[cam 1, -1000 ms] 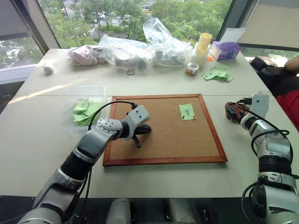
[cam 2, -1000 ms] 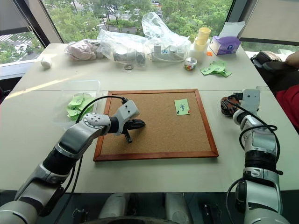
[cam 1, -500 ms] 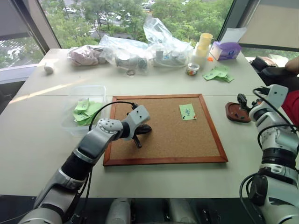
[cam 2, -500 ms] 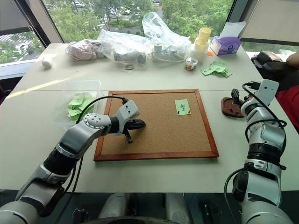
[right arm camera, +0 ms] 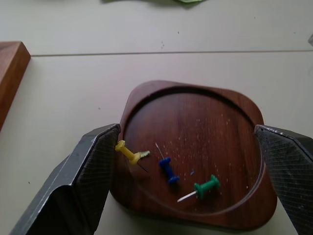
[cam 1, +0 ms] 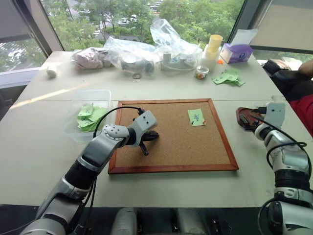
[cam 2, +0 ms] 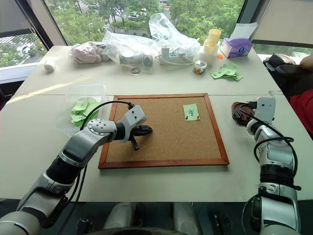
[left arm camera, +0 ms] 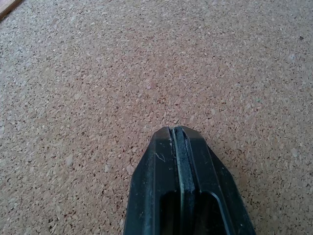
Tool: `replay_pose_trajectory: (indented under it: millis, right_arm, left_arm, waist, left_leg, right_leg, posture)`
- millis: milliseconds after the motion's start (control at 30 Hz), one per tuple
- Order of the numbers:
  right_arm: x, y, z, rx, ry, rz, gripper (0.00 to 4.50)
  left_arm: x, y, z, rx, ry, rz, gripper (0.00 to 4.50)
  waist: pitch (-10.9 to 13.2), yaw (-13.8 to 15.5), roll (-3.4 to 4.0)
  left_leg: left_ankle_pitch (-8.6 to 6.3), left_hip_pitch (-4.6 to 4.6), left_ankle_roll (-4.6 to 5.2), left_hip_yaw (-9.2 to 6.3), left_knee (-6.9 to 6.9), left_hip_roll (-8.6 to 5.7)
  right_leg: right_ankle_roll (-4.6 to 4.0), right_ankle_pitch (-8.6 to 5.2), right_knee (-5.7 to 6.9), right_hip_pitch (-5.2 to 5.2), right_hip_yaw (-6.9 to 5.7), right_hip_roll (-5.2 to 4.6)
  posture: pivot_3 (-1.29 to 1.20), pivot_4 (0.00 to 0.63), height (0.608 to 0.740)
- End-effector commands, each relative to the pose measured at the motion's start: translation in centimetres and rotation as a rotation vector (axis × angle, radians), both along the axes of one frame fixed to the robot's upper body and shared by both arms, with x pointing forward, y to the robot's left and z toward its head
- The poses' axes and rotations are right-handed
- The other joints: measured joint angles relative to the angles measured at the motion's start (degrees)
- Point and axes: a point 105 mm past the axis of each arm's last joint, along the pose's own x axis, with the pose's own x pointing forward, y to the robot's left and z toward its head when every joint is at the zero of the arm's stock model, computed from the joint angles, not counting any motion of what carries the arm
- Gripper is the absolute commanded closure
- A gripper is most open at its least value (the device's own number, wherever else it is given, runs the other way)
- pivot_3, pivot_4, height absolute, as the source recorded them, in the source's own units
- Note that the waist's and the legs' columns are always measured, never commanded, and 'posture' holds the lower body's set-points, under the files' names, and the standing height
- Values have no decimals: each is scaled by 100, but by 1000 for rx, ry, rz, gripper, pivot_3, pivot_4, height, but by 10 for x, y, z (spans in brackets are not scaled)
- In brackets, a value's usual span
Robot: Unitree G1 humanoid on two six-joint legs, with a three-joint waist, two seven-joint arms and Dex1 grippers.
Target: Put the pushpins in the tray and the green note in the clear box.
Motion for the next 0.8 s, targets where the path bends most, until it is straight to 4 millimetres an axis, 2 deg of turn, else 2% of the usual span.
replay_pose_trajectory:
  millis: [33,333,467,600,800]
  right_arm:
    - [4,3,21,51,-88,6,13]
    - [8,1,23,244,-116,-38,13]
    - [7,-4,26,250,-119,-52,13]
    - [6,-9,39,174,-153,-51,13]
    - [4,16,57,90,-217,120,13]
  left_arm:
    - [-6,-5,-6,10,12,-32,4500]
    - [-5,-5,-5,13,2,-30,4500]
    - [-5,-5,-6,15,-2,-29,4500]
    - [-5,-5,-6,16,-3,-30,4500]
    - [-6,-4,-6,16,-2,-29,4500]
  waist:
    - [0,5,0]
    - [0,14,0]
    - [0,10,0]
    - [0,11,0]
    - [0,2,1]
  left_leg:
    - [0,0,0,-1,0,1]
    - [0,-1,0,-1,0,0]
    - [0,-1,1,-1,0,0]
    - [0,-1,1,-1,0,-1]
    - [0,-1,1,-1,0,0]
  right_leg:
    - [0,0,0,0,0,1]
    - [0,0,0,0,0,0]
    - [0,0,0,0,0,0]
    - [0,0,0,0,0,0]
    - [0,0,0,1,0,1]
  posture:
    - [0,150,738]
    - [0,150,738]
    - [0,150,738]
    - [0,150,738]
    - [0,150,738]
